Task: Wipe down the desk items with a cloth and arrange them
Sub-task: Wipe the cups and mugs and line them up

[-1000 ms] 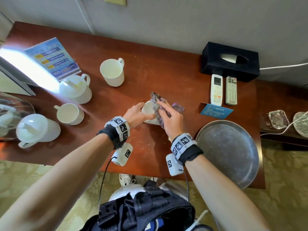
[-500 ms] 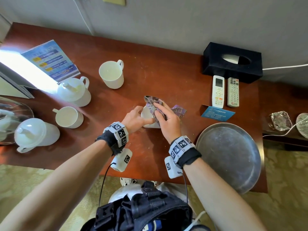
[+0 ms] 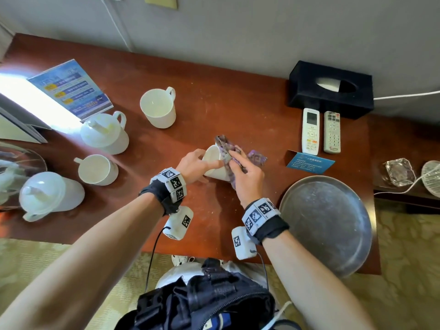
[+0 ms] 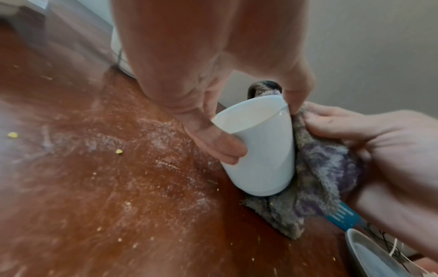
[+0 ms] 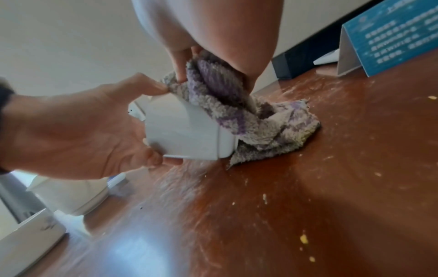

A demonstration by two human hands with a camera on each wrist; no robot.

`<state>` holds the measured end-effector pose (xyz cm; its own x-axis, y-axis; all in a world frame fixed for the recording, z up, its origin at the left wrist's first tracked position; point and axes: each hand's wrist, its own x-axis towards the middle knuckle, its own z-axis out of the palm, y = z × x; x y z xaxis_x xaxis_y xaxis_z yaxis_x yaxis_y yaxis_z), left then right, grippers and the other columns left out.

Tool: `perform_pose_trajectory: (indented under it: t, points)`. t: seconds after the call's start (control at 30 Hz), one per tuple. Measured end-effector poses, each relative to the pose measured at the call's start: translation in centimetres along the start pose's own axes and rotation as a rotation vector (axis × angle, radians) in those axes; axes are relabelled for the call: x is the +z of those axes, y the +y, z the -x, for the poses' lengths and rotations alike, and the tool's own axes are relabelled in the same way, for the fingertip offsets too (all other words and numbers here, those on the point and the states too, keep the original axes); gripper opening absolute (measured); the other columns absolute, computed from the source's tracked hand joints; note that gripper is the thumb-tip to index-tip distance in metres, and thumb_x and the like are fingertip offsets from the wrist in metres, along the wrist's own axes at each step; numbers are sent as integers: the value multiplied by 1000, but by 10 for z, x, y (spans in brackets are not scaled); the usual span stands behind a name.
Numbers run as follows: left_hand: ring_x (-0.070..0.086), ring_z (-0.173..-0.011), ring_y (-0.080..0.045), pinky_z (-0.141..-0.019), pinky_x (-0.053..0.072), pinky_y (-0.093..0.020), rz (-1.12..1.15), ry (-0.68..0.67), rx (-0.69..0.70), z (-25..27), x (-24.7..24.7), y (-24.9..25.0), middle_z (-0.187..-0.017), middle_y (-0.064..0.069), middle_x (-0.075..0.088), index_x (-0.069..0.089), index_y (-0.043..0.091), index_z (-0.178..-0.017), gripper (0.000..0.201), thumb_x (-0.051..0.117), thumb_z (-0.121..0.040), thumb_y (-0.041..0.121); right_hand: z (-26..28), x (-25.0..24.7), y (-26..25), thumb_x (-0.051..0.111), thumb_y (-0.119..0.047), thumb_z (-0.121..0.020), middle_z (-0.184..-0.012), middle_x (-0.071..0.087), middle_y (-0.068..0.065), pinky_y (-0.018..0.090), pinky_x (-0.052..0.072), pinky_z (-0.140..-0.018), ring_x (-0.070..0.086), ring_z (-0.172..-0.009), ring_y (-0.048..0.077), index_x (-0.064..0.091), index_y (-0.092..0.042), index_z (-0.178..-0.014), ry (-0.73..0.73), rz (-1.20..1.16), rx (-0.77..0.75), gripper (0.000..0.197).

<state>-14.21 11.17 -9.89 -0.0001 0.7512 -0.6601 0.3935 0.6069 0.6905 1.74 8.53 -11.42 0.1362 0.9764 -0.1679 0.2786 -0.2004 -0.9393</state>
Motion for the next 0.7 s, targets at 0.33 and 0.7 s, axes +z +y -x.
perform_pose_trajectory:
  t: [0.33,0.7]
  points:
    - [63,-111,-21,-94,57,-40,53,-50,-35,-4,-6,8,-125,-6,61,60,13,-131,56,72,-87,44,-48,-5,-13,62,-13,-96,-123,69,2,13,43,-91,61,-112,10,70,-12,-122,-40,12,184,28]
    - [56,-108,-17,-62,50,-16,-26,-35,-9,-4,-5,5,-128,-4,52,38,19,-147,76,77,-84,35,-52,-2,-13,61,-12,-95,-121,70,0,22,48,-96,62,-113,14,72,-14,-120,-52,4,204,27]
